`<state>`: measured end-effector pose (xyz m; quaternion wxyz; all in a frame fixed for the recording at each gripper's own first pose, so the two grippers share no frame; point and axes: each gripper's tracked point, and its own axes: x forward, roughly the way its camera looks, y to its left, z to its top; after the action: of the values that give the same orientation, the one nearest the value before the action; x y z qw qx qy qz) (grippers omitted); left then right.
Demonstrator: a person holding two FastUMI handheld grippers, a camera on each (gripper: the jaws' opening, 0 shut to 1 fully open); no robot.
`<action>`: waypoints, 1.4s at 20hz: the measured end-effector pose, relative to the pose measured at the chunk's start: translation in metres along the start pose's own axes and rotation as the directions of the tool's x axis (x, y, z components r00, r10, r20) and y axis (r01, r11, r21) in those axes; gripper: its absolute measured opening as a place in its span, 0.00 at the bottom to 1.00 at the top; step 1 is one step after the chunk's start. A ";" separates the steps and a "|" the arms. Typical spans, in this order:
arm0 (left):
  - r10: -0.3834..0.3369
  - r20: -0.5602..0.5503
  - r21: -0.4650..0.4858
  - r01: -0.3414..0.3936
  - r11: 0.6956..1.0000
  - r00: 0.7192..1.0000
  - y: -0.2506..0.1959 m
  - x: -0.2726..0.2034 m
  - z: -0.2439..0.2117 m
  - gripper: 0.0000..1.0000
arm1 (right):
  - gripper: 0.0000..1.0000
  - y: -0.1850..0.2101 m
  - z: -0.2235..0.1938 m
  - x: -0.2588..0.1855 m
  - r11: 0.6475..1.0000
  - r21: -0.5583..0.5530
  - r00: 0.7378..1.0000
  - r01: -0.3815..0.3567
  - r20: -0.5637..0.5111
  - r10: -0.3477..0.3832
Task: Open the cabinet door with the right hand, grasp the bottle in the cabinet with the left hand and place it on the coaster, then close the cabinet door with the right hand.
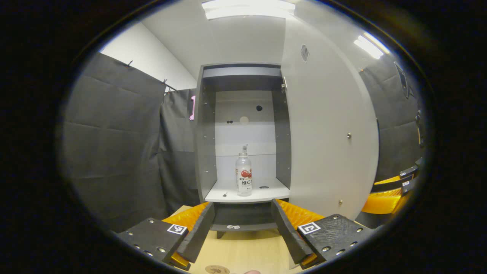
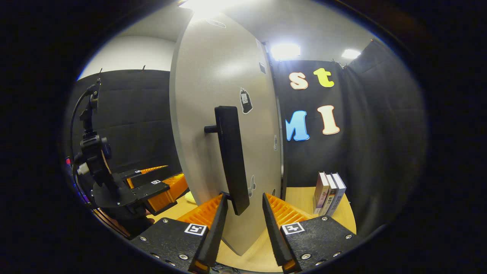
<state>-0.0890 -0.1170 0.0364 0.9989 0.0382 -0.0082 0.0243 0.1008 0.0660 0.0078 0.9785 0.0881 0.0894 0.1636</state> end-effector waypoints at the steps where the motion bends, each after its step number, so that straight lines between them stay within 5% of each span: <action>1: -0.004 0.002 0.003 0.004 1.000 1.000 -0.002 0.006 0.001 0.90 | 0.60 -0.001 0.001 -0.006 1.000 0.018 1.000 0.018 0.008 -0.018; 8: -0.046 0.009 0.051 0.045 0.998 0.999 -0.004 0.107 -0.005 0.89 | 0.84 -0.027 0.007 -0.020 0.974 -0.016 0.973 0.224 0.061 -0.222; 13: -0.111 0.030 0.082 0.108 0.991 0.993 -0.014 0.181 -0.009 0.90 | 0.87 -0.050 0.007 -0.058 0.909 -0.034 0.908 0.416 0.069 -0.413; 28: -0.061 0.090 0.072 0.054 0.996 0.994 0.008 0.346 -0.018 0.90 | 0.87 -0.046 0.005 -0.062 0.850 -0.043 0.850 0.525 0.068 -0.522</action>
<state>0.2568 -0.0906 0.0251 0.9958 0.0742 -0.0525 -0.0060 0.0581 0.0017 0.0126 0.9903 0.0355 0.0789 -0.1087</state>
